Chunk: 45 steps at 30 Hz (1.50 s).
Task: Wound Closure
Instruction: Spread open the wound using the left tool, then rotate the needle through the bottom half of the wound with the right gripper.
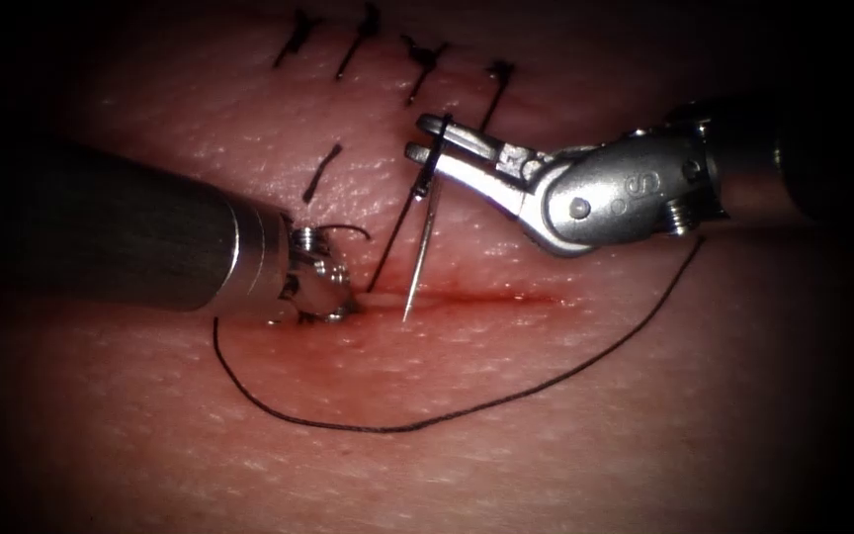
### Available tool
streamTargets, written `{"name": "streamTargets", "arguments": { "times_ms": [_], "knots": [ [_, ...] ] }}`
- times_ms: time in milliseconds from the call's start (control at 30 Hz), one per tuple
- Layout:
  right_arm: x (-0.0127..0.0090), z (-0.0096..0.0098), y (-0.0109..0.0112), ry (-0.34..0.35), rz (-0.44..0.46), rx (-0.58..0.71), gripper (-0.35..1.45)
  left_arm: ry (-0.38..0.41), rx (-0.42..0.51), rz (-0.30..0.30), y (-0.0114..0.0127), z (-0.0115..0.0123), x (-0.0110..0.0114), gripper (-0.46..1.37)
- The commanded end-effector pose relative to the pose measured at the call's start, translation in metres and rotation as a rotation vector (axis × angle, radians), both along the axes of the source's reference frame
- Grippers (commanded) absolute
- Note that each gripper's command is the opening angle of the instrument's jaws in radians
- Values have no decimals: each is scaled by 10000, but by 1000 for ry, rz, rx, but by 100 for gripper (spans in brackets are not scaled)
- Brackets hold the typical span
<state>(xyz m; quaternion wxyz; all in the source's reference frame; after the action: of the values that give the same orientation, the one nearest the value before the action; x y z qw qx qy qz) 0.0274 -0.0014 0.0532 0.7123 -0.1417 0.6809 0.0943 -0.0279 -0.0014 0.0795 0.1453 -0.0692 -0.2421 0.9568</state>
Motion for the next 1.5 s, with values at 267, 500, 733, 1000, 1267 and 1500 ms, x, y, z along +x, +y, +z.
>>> {"name": "streamTargets", "arguments": {
  "times_ms": [267,500,733,1000,1267,1500],
  "knots": [
    [2,3,-3,-13,-2,-47,-35,17,9,-27,2,-8,1,78],
    [6,18,-8,-10,16,-92,-35,17,19,-48,4,-18,7,85],
    [17,25,-12,-12,58,-177,-35,-5,26,-66,5,-22,6,87],
    [27,34,-26,-10,67,-200,-35,-1,29,-76,7,-25,6,92],
    [31,47,-50,-16,69,-221,-35,3,34,-96,11,-30,7,94],
    [32,59,-54,-31,98,-213,-35,-10,37,-129,18,-42,7,95]
  ]
}}
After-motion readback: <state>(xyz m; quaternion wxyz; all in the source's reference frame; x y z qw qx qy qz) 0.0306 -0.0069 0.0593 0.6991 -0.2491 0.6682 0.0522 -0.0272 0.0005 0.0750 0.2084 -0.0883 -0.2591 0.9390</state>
